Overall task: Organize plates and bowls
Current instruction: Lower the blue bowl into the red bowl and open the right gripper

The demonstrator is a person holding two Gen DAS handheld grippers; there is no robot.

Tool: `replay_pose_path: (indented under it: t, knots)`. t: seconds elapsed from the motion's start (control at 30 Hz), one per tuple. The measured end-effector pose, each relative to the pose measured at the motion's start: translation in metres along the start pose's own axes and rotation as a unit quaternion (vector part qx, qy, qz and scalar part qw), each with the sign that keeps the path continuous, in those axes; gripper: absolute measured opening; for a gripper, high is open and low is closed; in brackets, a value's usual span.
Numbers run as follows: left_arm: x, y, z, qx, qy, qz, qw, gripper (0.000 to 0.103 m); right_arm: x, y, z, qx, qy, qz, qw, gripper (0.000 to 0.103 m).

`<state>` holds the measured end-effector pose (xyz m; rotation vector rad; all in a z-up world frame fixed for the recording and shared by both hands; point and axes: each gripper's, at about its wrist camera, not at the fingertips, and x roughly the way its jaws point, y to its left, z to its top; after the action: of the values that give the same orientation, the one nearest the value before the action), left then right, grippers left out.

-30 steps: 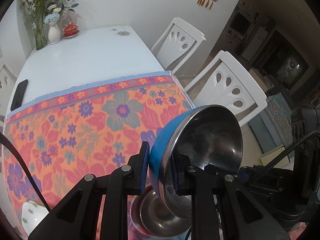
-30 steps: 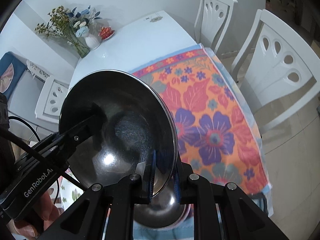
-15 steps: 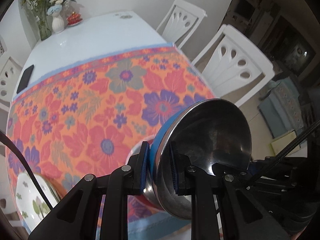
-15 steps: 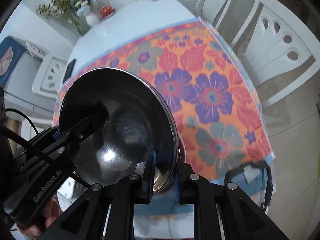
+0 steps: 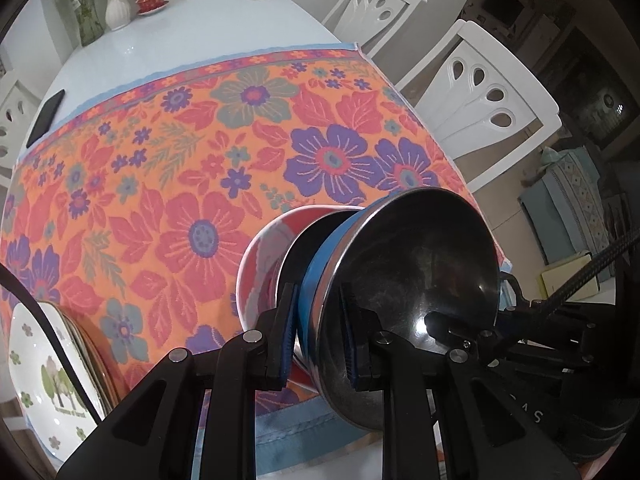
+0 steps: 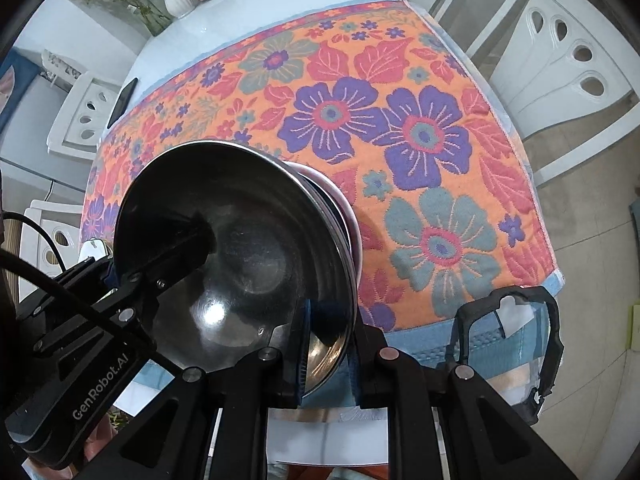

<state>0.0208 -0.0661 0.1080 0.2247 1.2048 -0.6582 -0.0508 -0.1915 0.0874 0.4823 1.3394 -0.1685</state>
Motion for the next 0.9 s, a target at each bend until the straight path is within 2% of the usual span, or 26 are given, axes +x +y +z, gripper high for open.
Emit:
replay_pose_path:
  t: [0.23, 0.37, 0.43, 0.6, 0.9]
  knots:
    - [-0.005, 0.014, 0.007, -0.002, -0.01, 0.022, 0.9997, 0.018, -0.002, 0.001, 0.004, -0.003, -0.003, 0.008, 1.0, 0.017]
    - [-0.011, 0.039, 0.008, -0.033, -0.019, 0.006, 0.9993, 0.033, -0.009, 0.002, 0.006, -0.014, -0.012, 0.012, 1.0, 0.017]
    - [-0.009, 0.046, 0.007, -0.045, -0.014, -0.01, 0.9988, 0.033, -0.01, 0.001, 0.006, -0.016, -0.013, 0.017, 1.0, 0.017]
    - [-0.007, 0.04, 0.006, -0.033, -0.014, 0.003, 0.9993, 0.033, -0.013, 0.002, 0.005, -0.024, -0.019, 0.018, 0.999, 0.018]
    - [-0.017, 0.049, 0.014, -0.052, -0.023, -0.021, 0.9982, 0.033, -0.02, -0.005, 0.012, -0.003, -0.022, 0.043, 0.999, 0.018]
